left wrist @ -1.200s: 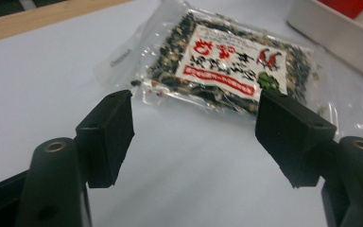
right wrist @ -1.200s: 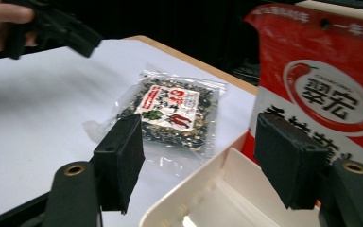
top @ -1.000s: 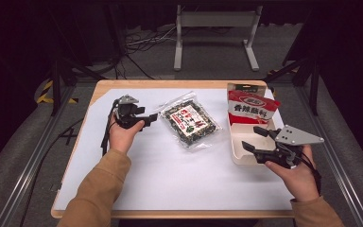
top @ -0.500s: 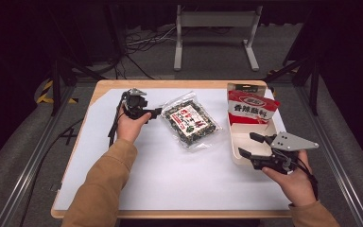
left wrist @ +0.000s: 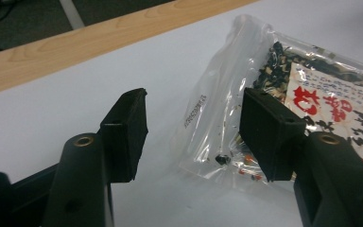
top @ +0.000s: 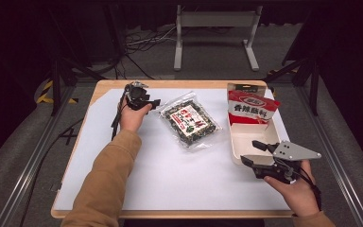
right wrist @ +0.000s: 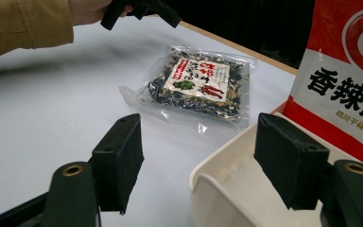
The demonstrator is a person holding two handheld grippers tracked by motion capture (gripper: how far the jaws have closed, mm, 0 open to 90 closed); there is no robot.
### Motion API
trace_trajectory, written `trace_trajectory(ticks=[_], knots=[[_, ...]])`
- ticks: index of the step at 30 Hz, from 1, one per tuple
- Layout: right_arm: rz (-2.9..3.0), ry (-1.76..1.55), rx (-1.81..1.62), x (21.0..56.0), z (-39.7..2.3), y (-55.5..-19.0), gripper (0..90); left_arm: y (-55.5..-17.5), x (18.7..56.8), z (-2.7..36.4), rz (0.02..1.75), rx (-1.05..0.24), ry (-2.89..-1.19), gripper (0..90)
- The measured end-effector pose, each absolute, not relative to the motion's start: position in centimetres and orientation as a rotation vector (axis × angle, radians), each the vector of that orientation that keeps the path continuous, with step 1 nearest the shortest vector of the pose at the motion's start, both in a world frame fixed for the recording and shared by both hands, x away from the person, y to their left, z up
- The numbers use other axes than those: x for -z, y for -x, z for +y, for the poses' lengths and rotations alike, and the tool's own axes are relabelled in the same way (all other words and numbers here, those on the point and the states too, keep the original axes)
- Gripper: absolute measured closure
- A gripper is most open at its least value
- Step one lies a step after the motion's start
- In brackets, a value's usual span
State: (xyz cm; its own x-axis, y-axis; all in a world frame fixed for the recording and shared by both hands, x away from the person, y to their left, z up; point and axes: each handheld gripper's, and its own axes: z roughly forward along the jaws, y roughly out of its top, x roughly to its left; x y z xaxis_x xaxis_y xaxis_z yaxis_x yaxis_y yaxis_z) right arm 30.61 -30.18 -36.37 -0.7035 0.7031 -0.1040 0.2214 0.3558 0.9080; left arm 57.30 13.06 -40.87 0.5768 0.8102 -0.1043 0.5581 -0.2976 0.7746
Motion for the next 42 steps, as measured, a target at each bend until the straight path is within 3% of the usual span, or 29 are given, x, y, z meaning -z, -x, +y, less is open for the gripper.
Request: trace_trajectory(ticks=[6,11,21,27,36,42], knots=[[2.14,-0.816,-1.323,36.6,-30.3,-30.3,33.0,-58.4,42.7,13.3,1.123,-0.366,-1.991,43.3],[2.148,-0.809,-1.315,36.9,-30.2,-30.4,33.0,-58.8,43.7,13.5,1.15,-0.289,-1.986,52.9],[2.169,-0.803,-1.298,37.3,-30.0,-30.6,33.1,-59.2,44.7,13.2,1.152,-0.257,-2.011,60.7],[2.171,-0.809,-1.293,37.4,-30.1,-30.7,33.1,-59.1,44.6,12.9,1.14,-0.226,-2.01,73.0],[2.179,-0.807,-1.289,37.5,-29.9,-30.6,33.1,-59.2,44.9,12.8,1.132,-0.211,-2.013,75.9],[2.186,-0.814,-1.288,37.7,-29.9,-30.8,33.0,-59.3,45.2,13.2,1.104,-0.205,-2.014,87.6]])
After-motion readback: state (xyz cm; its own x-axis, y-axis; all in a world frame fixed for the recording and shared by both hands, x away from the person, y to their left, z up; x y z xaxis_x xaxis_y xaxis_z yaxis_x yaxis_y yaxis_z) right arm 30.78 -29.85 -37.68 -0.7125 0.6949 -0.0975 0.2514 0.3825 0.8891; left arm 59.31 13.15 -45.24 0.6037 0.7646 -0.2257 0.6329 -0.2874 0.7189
